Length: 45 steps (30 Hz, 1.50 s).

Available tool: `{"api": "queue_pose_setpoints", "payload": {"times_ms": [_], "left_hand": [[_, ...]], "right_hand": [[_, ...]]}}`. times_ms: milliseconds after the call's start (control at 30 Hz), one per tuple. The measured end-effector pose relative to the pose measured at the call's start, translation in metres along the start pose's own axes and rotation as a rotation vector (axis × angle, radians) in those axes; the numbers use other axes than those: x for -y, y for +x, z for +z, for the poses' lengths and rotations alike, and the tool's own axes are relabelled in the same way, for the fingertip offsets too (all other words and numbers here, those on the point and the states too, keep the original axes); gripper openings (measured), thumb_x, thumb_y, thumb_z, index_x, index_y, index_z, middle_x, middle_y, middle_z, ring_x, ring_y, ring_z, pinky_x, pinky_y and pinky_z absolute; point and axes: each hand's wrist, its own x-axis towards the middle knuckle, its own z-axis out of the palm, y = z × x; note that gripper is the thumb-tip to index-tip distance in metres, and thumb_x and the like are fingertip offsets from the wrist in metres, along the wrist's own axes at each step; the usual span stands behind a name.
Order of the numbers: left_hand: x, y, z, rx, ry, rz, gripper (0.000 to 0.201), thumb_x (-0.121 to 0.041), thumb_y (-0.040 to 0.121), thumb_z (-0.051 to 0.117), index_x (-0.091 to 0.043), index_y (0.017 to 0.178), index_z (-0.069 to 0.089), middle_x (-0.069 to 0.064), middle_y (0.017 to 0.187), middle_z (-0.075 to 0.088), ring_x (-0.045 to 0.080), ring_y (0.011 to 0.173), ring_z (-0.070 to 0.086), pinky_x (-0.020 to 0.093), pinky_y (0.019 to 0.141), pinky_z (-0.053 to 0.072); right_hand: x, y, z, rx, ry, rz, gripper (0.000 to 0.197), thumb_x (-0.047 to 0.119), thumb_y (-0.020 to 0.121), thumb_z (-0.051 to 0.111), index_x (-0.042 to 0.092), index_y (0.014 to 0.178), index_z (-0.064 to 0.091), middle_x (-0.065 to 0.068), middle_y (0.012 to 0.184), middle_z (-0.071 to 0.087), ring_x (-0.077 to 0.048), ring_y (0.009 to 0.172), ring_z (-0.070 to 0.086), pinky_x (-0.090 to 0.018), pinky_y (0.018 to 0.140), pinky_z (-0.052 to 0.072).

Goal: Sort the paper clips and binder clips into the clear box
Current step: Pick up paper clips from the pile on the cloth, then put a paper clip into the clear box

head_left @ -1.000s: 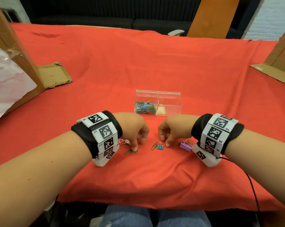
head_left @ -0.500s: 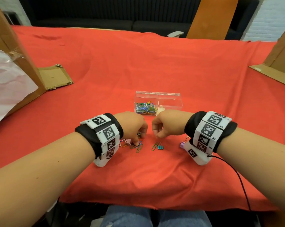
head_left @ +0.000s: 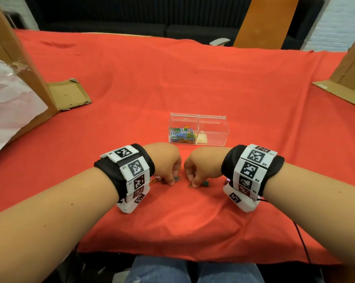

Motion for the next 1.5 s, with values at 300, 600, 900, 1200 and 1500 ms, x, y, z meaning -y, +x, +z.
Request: {"api": "queue_pose_setpoints", "payload": {"times_ms": [300, 600, 900, 1200, 1500], "left_hand": [[0.015, -0.005, 0.003, -0.082, 0.03, -0.035, 0.029, -0.038, 0.068, 0.078, -0.019, 0.087, 0.068, 0.004, 0.097, 0.07, 0.022, 0.089, 0.065, 0.025, 0.054, 0.034], [0.007, -0.005, 0.004, -0.03, -0.034, -0.003, 0.021, -0.029, 0.073, 0.074, -0.017, 0.09, 0.072, 0.008, 0.1, 0.07, 0.018, 0.075, 0.063, 0.018, 0.049, 0.036], [0.002, -0.005, -0.004, -0.047, 0.001, 0.028, 0.009, -0.019, 0.074, 0.07, -0.024, 0.081, 0.068, 0.003, 0.093, 0.069, 0.014, 0.073, 0.055, 0.018, 0.05, 0.035], [0.004, -0.006, -0.021, -0.166, -0.058, 0.005, 0.015, -0.022, 0.076, 0.072, -0.019, 0.091, 0.075, -0.006, 0.077, 0.069, 0.009, 0.069, 0.056, 0.023, 0.065, 0.044], [0.013, 0.005, -0.049, -0.585, -0.158, -0.172, 0.013, -0.025, 0.077, 0.069, -0.021, 0.088, 0.074, 0.0, 0.093, 0.072, 0.023, 0.092, 0.065, 0.029, 0.072, 0.044]], "right_hand": [[0.004, 0.01, -0.002, -0.143, 0.058, -0.025, 0.048, 0.033, 0.072, 0.078, 0.021, 0.115, 0.059, 0.008, 0.089, 0.054, -0.015, 0.08, 0.05, -0.027, 0.065, 0.038], [-0.004, 0.006, -0.002, -0.072, 0.063, -0.021, 0.049, 0.035, 0.068, 0.081, 0.021, 0.111, 0.062, 0.008, 0.086, 0.053, -0.015, 0.08, 0.052, -0.025, 0.061, 0.038], [-0.005, 0.001, 0.002, -0.097, 0.091, 0.016, 0.042, 0.029, 0.07, 0.08, 0.02, 0.106, 0.059, 0.013, 0.071, 0.047, -0.015, 0.075, 0.051, -0.02, 0.053, 0.033], [-0.015, 0.001, 0.0, -0.116, 0.14, 0.025, 0.015, 0.027, 0.076, 0.075, 0.018, 0.087, 0.07, 0.003, 0.073, 0.067, -0.013, 0.066, 0.058, -0.019, 0.056, 0.039], [-0.038, 0.007, -0.043, -0.614, 0.235, 0.16, 0.02, 0.026, 0.077, 0.074, 0.012, 0.091, 0.071, 0.002, 0.073, 0.057, -0.016, 0.073, 0.052, -0.022, 0.064, 0.034]]}}
